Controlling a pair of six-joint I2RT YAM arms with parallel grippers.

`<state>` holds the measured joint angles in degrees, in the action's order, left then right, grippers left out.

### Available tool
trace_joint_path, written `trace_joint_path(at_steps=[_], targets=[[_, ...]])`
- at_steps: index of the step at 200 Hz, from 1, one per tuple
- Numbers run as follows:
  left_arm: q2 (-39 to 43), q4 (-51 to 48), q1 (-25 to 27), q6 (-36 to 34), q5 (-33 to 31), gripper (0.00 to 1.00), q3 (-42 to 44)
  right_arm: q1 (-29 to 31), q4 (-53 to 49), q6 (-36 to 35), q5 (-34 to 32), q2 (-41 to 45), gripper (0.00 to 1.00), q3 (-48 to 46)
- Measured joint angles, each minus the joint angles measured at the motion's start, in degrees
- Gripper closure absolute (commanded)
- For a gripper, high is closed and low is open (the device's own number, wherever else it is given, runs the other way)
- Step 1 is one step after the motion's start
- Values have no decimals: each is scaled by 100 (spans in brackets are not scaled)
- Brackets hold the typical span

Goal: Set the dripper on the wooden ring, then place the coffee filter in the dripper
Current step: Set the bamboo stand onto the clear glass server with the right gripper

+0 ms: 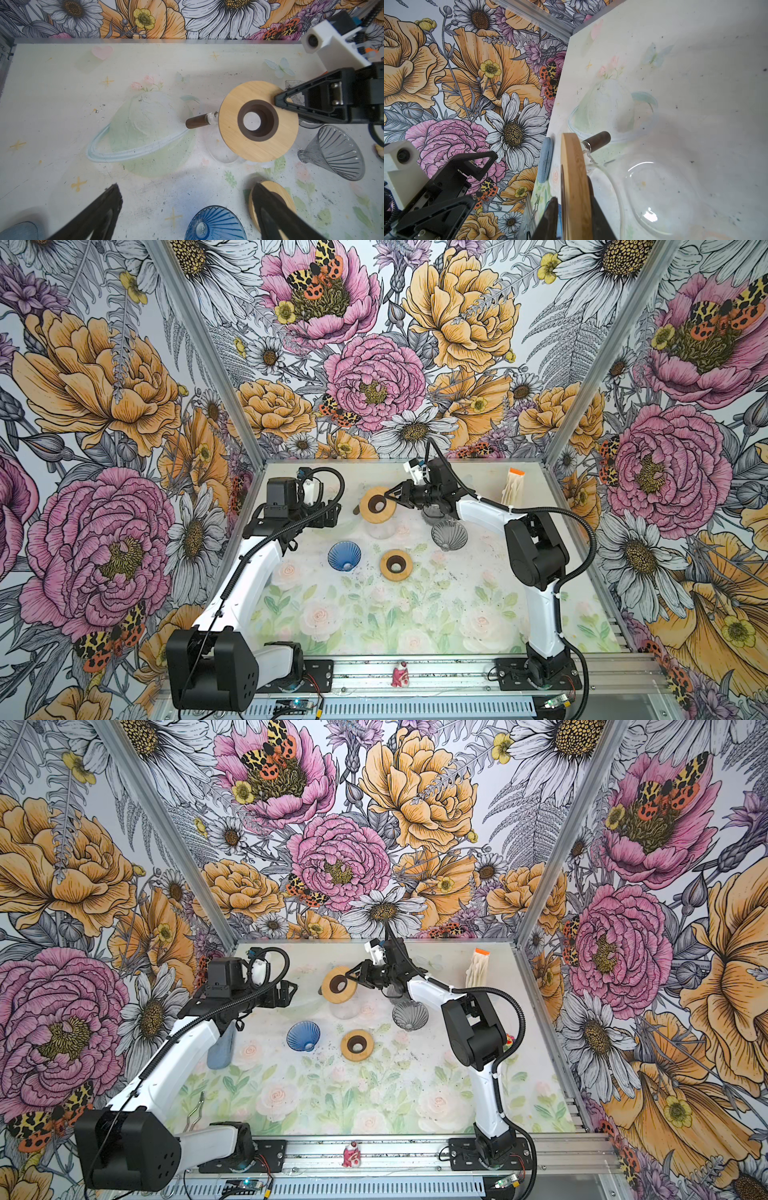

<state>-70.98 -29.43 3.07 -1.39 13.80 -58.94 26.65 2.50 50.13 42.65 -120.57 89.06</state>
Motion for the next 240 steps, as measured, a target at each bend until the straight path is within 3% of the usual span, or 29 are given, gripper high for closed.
trace_joint_path(at_steps=[136, 240], targets=[[0, -42, 0, 0, 37, 1, 0, -238, -4, -31, -133, 2, 69, -92], [83, -662, 0, 173, 59, 1, -2, -328, -389, -645, -280, 214, 62, -94]])
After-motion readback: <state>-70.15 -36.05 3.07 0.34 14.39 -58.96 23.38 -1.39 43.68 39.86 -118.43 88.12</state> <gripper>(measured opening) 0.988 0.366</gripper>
